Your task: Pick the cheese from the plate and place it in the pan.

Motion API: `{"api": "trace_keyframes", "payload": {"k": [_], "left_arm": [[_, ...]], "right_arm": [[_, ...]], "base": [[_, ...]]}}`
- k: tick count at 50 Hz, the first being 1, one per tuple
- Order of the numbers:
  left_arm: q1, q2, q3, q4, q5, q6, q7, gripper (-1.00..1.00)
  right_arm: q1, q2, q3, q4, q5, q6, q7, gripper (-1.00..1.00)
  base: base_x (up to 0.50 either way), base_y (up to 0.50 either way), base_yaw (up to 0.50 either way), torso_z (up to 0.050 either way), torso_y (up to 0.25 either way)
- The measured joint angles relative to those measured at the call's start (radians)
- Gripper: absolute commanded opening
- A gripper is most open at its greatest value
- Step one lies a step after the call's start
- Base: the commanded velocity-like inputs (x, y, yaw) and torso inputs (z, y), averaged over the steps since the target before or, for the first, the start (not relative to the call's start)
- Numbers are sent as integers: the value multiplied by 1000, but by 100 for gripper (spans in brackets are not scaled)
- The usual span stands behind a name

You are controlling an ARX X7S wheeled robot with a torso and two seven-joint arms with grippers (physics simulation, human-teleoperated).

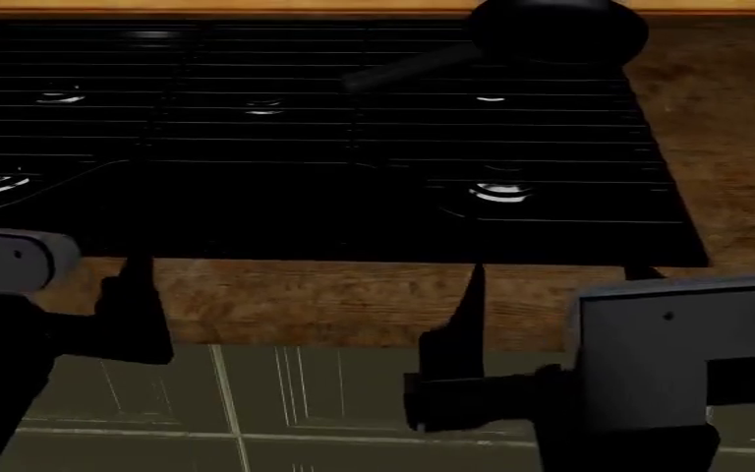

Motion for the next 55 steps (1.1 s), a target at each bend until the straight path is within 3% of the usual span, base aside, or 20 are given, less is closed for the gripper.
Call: {"api": "trace_keyframes", "payload": {"k": [18,30,35,40,44,50,55], "left_arm": [[-70,13,-61,56,-48,-110,-25,100],[-122,7,-212,216,-65,-232,-96,100],[-174,-45,-332,297,-217,-291,-222,100],[-200,-177,-432,347,-487,-218,-441,100],[-143,-380,-432,373,-631,6,-597,100],[172,-753,-440,396,-641,540,-791,100],[507,-940,-604,407,-624,898,-870,100]], "right_arm": [[74,-2,96,-60,120,104,46,100],[71,43,173,-83,320,108,181,100],[70,62,189,-84,380,104,226,100],[64,78,201,-82,425,95,259,100],[59,89,207,-79,452,85,279,100],[52,102,206,-71,478,68,303,100],[49,111,205,-65,495,59,319,100]], "base": [[0,0,0,0,0],[0,0,0,0,0],[0,0,0,0,0],[0,0,0,0,0],[0,0,0,0,0],[0,0,0,0,0],[0,0,0,0,0]]}}
